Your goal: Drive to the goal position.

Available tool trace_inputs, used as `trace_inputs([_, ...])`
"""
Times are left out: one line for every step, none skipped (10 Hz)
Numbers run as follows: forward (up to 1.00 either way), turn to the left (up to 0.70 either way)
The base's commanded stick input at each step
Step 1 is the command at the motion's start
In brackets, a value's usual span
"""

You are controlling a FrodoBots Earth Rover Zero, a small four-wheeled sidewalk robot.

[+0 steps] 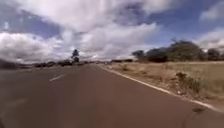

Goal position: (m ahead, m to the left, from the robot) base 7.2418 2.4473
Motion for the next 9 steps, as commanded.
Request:
trace_inputs([0.7, 0.0])
trace_inputs([0.7, 0.0])
trace_inputs([0.7, 0.0])
trace_inputs([0.7, 0.0])
trace_inputs([0.7, 0.0])
trace_inputs([0.7, 0.0])
trace_inputs([0.7, 0.0])
trace_inputs([0.7, 0.0])
trace_inputs([0.7, 0.0])
